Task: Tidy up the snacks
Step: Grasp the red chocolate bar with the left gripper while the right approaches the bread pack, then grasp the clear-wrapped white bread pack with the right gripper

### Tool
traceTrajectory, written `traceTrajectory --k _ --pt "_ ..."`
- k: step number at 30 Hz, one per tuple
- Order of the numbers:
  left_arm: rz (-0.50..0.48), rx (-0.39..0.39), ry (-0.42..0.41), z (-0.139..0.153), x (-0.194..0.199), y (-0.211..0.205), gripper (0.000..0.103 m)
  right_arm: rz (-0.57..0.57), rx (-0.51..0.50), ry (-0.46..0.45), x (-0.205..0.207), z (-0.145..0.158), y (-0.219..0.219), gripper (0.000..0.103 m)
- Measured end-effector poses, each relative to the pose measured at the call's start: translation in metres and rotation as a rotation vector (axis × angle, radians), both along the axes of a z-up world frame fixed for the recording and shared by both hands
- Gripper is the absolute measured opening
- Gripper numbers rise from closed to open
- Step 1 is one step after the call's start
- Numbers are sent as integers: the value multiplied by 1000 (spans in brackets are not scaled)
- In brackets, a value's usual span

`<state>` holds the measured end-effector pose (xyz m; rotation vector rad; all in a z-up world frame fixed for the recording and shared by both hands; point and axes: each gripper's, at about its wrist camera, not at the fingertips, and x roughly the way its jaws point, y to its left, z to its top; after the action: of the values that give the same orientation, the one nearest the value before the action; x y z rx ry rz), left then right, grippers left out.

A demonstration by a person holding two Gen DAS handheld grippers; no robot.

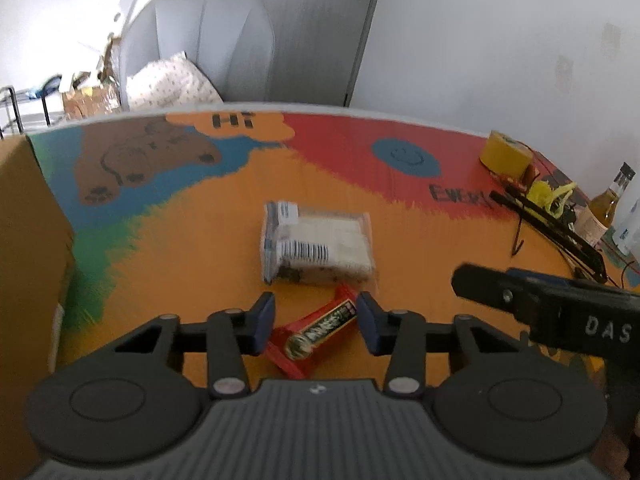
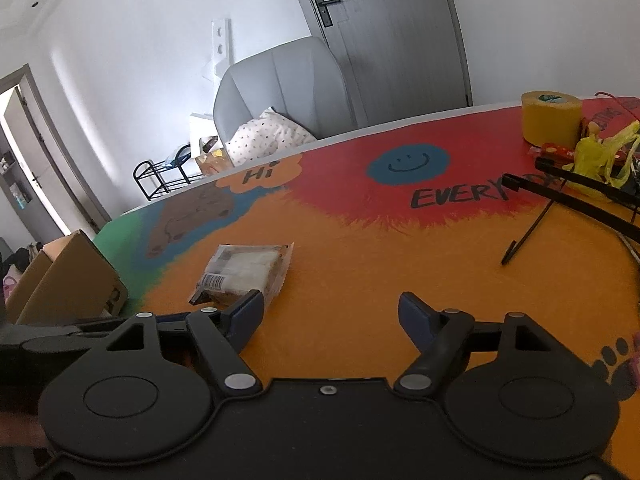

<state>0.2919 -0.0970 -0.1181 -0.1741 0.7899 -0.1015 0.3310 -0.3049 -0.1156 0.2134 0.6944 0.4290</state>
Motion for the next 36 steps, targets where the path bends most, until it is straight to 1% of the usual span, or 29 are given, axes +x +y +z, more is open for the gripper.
traceTrajectory --k 4,5,6,8,9,10,13,15,18,28,36 --pt "-19 -8 9 0 -3 1 36 14 -2 2 2 -1 8 79" --pt "-28 -12 19 0 -3 1 33 16 -4 2 2 -1 10 79" --pt "-38 -17 33 -2 -4 0 32 19 -4 2 2 -1 12 79" --pt "-51 1 29 -3 -8 -2 30 22 -4 2 2 -1 15 80" --pt "-56 16 27 -4 -9 -2 28 23 -2 3 3 -1 17 80" --pt "-50 31 25 -4 -11 -2 20 24 2 6 3 -1 18 80" --pt "-26 25 31 -4 -12 4 15 34 14 7 3 -1 23 80" --pt "-7 35 26 -2 -14 6 15 41 11 4 2 0 27 80" --pt "23 13 15 1 -17 15 15 50 6 -2 3 1 33 80" --pt "132 9 -49 17 -18 39 15 64 11 2 17 1 63 80" --pt "182 -10 -51 12 -10 52 15 73 18 41 36 -2 89 80"
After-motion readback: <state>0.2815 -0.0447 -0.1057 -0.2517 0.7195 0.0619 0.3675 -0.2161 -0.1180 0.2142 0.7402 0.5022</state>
